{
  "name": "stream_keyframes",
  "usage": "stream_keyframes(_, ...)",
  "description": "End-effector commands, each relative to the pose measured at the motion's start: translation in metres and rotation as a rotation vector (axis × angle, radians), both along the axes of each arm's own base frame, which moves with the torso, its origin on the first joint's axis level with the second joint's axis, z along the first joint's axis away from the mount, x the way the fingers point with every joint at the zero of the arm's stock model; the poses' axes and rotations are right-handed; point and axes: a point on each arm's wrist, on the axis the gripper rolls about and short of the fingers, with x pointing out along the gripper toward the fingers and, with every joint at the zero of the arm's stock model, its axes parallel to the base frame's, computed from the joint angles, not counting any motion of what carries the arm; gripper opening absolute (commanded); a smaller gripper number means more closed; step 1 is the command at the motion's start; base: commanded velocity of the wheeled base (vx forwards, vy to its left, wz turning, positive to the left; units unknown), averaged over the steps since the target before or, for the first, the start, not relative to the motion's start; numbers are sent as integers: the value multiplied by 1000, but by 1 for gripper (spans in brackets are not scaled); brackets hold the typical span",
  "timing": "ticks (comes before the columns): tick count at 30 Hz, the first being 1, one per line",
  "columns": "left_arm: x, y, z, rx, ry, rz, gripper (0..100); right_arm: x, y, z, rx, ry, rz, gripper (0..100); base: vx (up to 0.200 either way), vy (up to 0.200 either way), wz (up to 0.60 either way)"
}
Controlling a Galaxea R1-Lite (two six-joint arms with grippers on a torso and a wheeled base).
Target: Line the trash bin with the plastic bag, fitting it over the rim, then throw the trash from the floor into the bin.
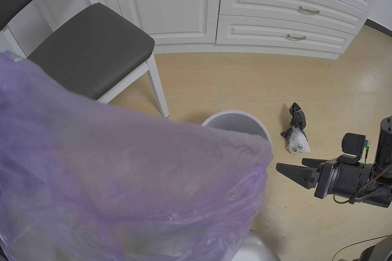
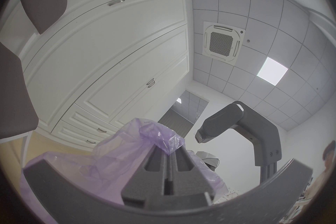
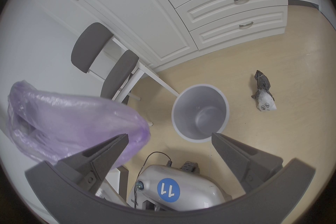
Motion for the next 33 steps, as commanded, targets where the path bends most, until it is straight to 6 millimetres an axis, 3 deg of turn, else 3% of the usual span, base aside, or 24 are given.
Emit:
stream_keyframes(1,1,-3,-3,17,10,-10,0,-1,0,3,10,-9,3,100,0,0,0)
stream_keyframes(13,3,-7,-2,18,13,-13,0,-9,8,-18,-32,79,134,100,0,0,0)
stream_keyframes(19,1,-12,-4,32,23,-47,0,2,23,-33,-66,152,144,100,0,0,0)
stream_keyframes(28,-1,-16,-6,45,26,-76,0,24,35,-20,39,80,154,100,0,0,0)
stream_keyframes(33,-1,-16,-5,40,17,-74,0,20,35,-27,32,116,205,100,0,0,0)
